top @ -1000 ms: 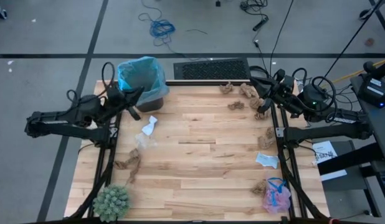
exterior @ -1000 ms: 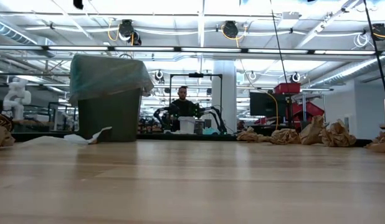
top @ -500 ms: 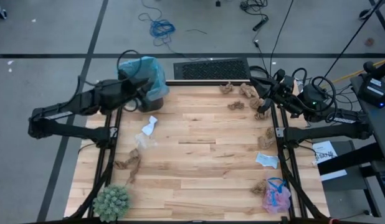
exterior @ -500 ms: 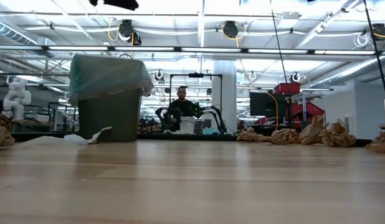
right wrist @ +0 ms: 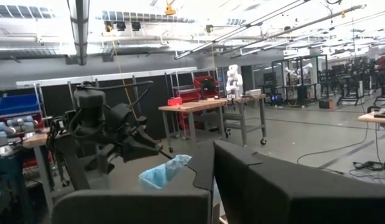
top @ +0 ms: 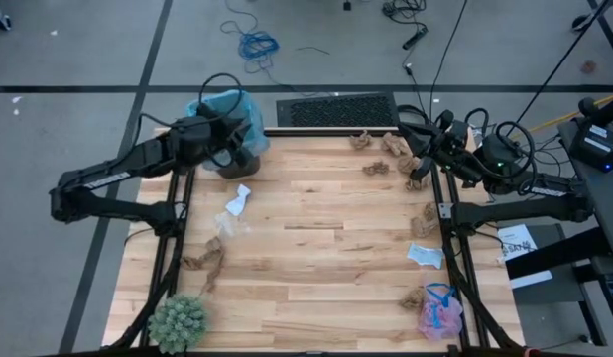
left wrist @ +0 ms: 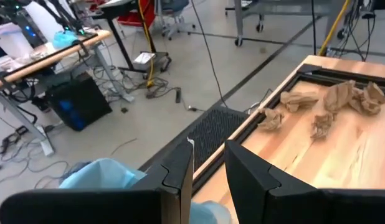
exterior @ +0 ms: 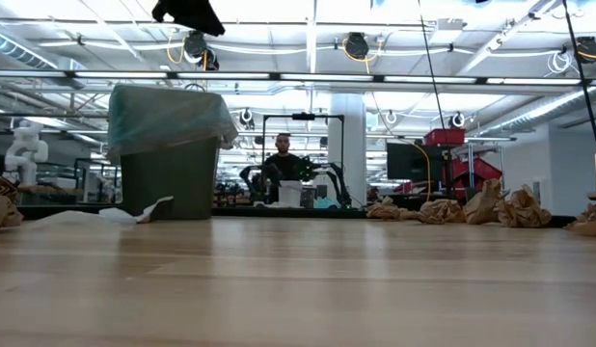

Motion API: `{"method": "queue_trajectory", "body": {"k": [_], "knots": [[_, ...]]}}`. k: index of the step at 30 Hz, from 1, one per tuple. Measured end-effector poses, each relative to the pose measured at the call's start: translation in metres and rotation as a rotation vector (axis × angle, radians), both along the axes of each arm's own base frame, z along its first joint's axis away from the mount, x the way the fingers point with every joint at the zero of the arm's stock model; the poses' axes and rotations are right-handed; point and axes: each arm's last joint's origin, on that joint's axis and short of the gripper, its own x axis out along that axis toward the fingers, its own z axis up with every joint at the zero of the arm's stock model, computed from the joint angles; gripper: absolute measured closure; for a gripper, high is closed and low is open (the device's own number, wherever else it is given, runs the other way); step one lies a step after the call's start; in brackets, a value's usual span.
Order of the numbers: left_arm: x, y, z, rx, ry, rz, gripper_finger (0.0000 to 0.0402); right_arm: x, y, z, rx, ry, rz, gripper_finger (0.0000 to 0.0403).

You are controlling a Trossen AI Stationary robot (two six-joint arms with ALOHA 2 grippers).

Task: Pick and place trash into bin
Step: Move the brown trash bin to the top center

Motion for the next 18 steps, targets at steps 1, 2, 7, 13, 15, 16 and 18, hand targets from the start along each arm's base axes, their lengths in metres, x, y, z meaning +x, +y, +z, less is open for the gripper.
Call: {"method": "queue_trajectory", "body": {"k": [1,2,7,13,15,16,18], "knots": [[0.001,0.001,-0.001,-0.002,0.006,0.000,0.0311,0.000,0.000,0.000,0.000,-0.001,0.000,0.0403],[0.003,0.001,-0.003,-0.005,0.017,0.002,0.0311,0.000,0.000,0.000,0.000,0.000,0.000,0.0403],[0.009,0.010,-0.018,-0.077,0.114,0.019,0.0310,0.000,0.000,0.000,-0.004,0.002,-0.001,0.0403],[0.009,0.018,-0.031,-0.167,0.199,-0.032,0.0310,0.000,0.000,0.000,-0.004,0.001,-0.001,0.0403],[0.008,0.019,-0.035,-0.206,0.229,-0.053,0.0310,0.000,0.000,0.000,-0.004,0.001,-0.002,0.0403],[0.007,0.019,-0.037,-0.228,0.246,-0.061,0.0310,0.000,0.000,0.000,-0.004,0.001,-0.002,0.0403],[0.006,0.020,-0.038,-0.255,0.286,-0.066,0.0310,0.000,0.000,0.000,-0.004,0.000,-0.001,0.0403]]}}
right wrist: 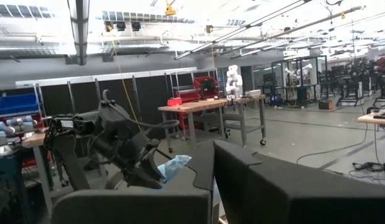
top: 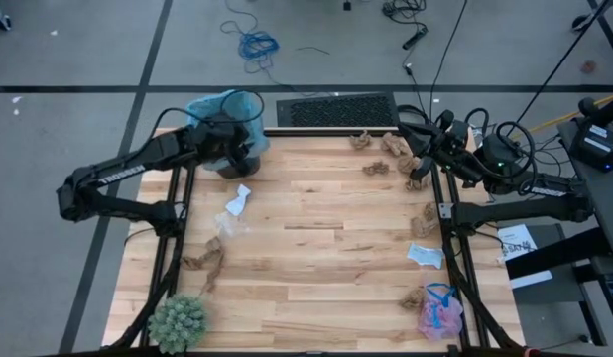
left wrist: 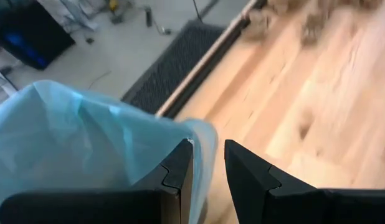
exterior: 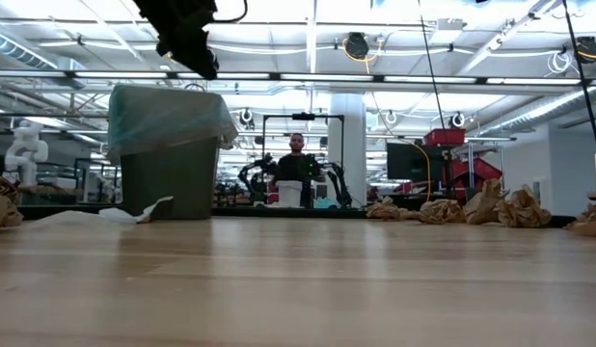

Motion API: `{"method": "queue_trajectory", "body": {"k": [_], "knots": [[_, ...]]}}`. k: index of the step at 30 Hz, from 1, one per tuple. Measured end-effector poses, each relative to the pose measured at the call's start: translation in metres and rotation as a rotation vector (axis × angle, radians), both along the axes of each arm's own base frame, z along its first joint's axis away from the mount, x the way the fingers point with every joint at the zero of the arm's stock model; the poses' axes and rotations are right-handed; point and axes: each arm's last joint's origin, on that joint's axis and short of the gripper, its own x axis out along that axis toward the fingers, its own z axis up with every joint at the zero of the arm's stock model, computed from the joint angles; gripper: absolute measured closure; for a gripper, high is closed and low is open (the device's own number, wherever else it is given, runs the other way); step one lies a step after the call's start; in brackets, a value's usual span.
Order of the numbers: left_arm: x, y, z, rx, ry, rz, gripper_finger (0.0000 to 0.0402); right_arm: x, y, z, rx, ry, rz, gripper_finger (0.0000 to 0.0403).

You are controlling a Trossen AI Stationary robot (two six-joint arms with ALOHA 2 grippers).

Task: Pick and place trash into bin
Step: Move the brown trash bin to the top center

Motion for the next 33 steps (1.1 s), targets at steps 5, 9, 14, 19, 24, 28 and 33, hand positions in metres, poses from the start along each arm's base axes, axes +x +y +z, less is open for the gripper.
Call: {"method": "queue_trajectory", "body": {"k": [5,9,14,19,24,28,33], "knots": [[0.002,0.002,0.004,-0.001,0.096,-0.034,0.0310,0.000,0.000,0.002,-0.002,-0.018,-0.001,0.0403],[0.007,0.007,0.000,-0.019,0.177,-0.045,0.0302,-0.001,0.000,0.002,-0.003,-0.025,-0.001,0.0403],[0.014,0.015,-0.013,-0.048,0.270,-0.018,0.0257,-0.001,0.000,0.003,-0.006,-0.027,-0.001,0.0403],[0.017,0.016,-0.013,-0.008,0.304,-0.060,0.0210,-0.001,0.000,0.003,-0.008,-0.036,-0.002,0.0403],[0.018,0.018,-0.016,-0.005,0.332,-0.047,0.0198,-0.001,0.000,0.003,-0.008,-0.035,-0.002,0.0403],[0.024,0.022,-0.024,-0.024,0.366,-0.047,0.0215,-0.001,0.000,0.004,-0.020,-0.029,-0.008,0.0403],[0.034,0.026,-0.035,-0.044,0.414,-0.059,0.0298,-0.001,0.000,0.004,-0.023,-0.033,-0.009,0.0403]]}}
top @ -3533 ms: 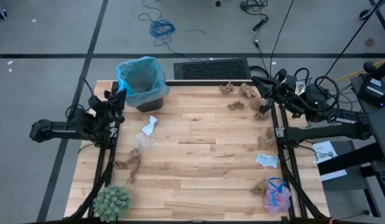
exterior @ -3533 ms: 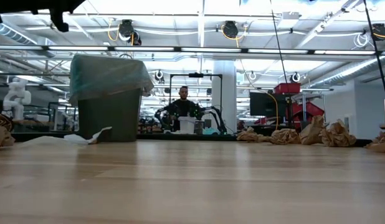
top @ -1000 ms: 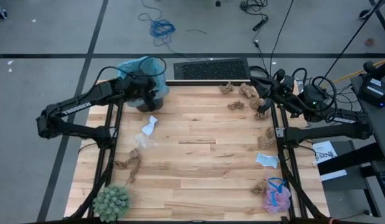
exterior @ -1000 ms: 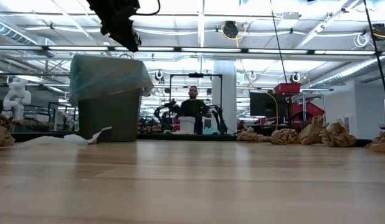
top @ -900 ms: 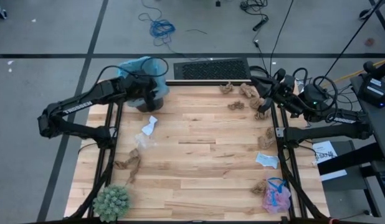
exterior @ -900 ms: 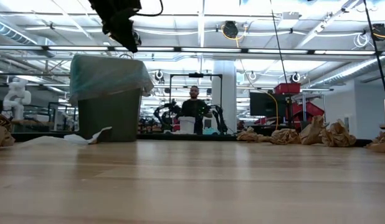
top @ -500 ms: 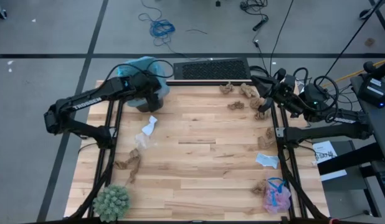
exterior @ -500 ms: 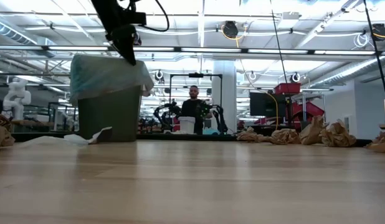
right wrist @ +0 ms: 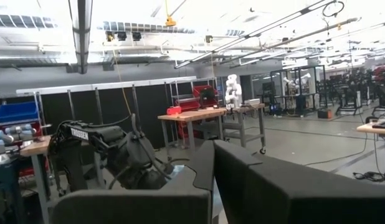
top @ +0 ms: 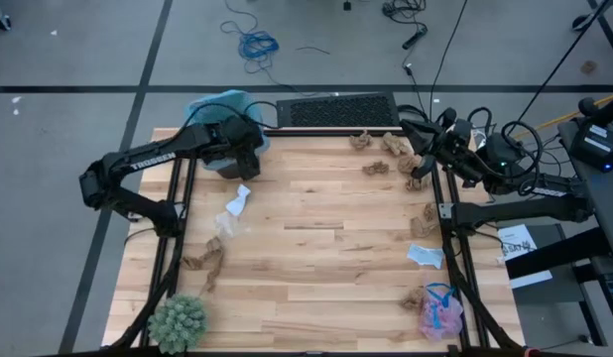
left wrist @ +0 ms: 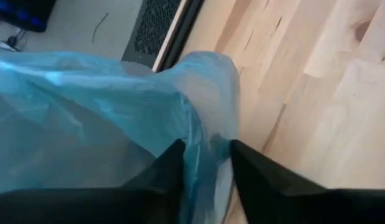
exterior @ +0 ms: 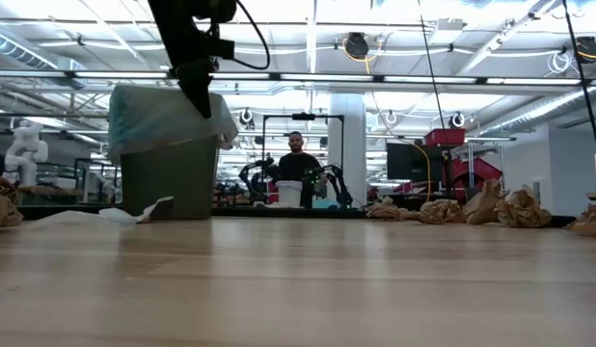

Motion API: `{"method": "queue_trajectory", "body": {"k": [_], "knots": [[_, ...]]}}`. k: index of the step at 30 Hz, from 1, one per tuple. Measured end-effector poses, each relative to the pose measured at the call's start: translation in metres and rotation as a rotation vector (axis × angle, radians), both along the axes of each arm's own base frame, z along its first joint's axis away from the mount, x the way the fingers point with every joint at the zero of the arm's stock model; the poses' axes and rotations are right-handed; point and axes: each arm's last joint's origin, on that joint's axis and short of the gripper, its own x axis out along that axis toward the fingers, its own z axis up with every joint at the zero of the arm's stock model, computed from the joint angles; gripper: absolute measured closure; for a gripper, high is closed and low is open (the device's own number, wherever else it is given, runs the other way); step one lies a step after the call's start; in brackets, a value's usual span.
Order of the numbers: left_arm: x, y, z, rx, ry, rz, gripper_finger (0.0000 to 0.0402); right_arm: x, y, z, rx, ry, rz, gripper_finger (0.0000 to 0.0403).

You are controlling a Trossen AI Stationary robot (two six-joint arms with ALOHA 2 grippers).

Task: Pick and place trash into bin
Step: Move the brown trash bin to the top center

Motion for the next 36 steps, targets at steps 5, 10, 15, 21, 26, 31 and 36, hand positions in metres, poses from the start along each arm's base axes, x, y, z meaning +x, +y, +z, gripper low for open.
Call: {"method": "queue_trajectory", "body": {"k": [5,10,15,21,26,31,36], "knots": [[0.007,-0.005,-0.001,-0.010,-0.017,-0.053,0.0389,0.000,0.000,0.000,0.000,0.001,0.000,0.0403],[0.015,-0.012,0.015,0.018,-0.082,-0.116,0.0394,0.000,0.000,0.000,-0.001,0.001,-0.001,0.0403],[0.026,-0.018,0.033,0.027,-0.214,-0.200,0.0397,0.000,0.000,0.000,-0.015,0.009,-0.005,0.0403],[0.033,-0.028,0.054,-0.022,-0.339,-0.309,0.0397,0.000,0.000,0.000,-0.016,0.008,-0.005,0.0403],[0.034,-0.038,0.064,-0.122,-0.390,-0.412,0.0397,0.000,0.000,0.000,-0.016,0.006,-0.005,0.0403],[0.039,-0.047,0.064,-0.231,-0.343,-0.447,0.0397,0.000,0.000,0.000,-0.017,0.004,-0.005,0.0403],[0.053,-0.052,0.077,-0.266,-0.339,-0.456,0.0397,0.000,0.000,0.001,-0.013,0.000,-0.004,0.0403]]}}
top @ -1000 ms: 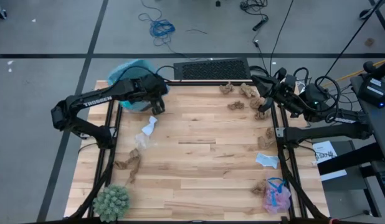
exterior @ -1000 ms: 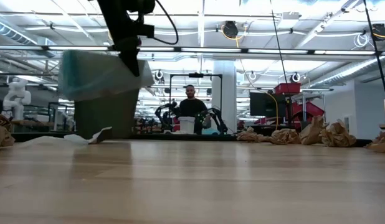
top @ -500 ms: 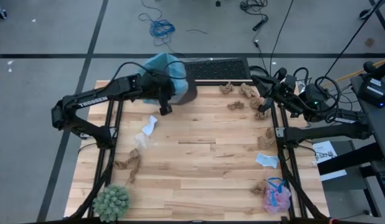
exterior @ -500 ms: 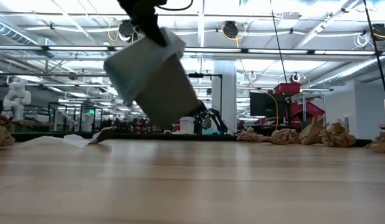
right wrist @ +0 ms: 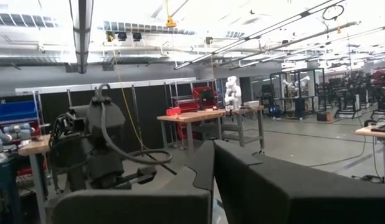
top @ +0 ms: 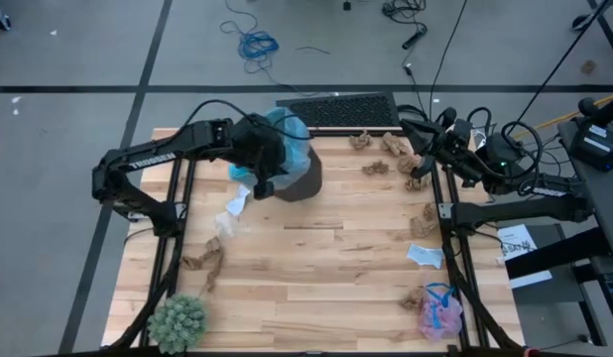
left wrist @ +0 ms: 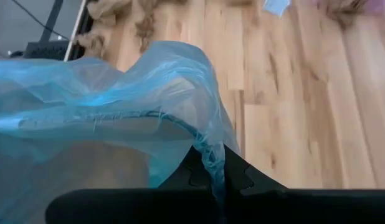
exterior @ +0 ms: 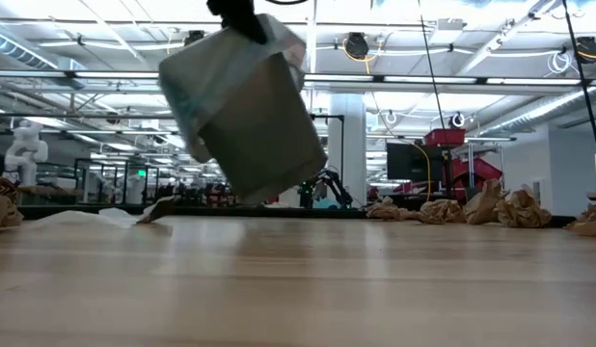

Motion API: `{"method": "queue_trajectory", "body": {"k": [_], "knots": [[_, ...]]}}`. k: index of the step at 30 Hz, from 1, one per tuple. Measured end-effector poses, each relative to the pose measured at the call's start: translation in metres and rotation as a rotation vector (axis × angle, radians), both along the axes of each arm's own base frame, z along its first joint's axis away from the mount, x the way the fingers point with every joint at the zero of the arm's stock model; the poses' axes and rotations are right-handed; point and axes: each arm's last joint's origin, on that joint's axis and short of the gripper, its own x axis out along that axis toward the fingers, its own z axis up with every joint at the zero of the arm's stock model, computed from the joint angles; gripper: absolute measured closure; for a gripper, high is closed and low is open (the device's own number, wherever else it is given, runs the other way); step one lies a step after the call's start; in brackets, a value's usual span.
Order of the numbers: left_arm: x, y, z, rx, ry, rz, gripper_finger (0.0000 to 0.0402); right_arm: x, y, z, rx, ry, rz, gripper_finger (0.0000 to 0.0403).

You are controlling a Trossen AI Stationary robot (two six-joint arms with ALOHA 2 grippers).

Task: Pick and place trash into bin
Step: Move the brown trash bin to the top center

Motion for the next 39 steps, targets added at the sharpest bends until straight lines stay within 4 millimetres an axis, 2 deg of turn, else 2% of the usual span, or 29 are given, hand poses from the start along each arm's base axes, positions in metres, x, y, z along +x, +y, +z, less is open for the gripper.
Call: {"method": "queue_trajectory", "body": {"k": [7,11,19,30,39], "knots": [[0.023,0.000,0.018,-0.030,0.058,-0.005,0.0397,0.000,0.000,0.000,0.008,-0.005,0.004,0.0403],[0.035,0.001,0.019,-0.043,0.111,-0.012,0.0397,0.000,0.000,0.000,0.008,-0.005,0.004,0.0403],[0.058,0.005,0.004,-0.075,0.174,-0.023,0.0398,0.000,0.000,0.000,0.014,-0.011,0.006,0.0403],[0.092,-0.005,-0.021,-0.101,0.167,-0.033,0.0398,0.000,0.000,0.000,0.014,-0.014,0.007,0.0403],[0.108,-0.013,-0.042,-0.109,0.230,-0.051,0.0398,-0.001,0.000,0.004,0.009,-0.051,0.007,0.0403]]}}
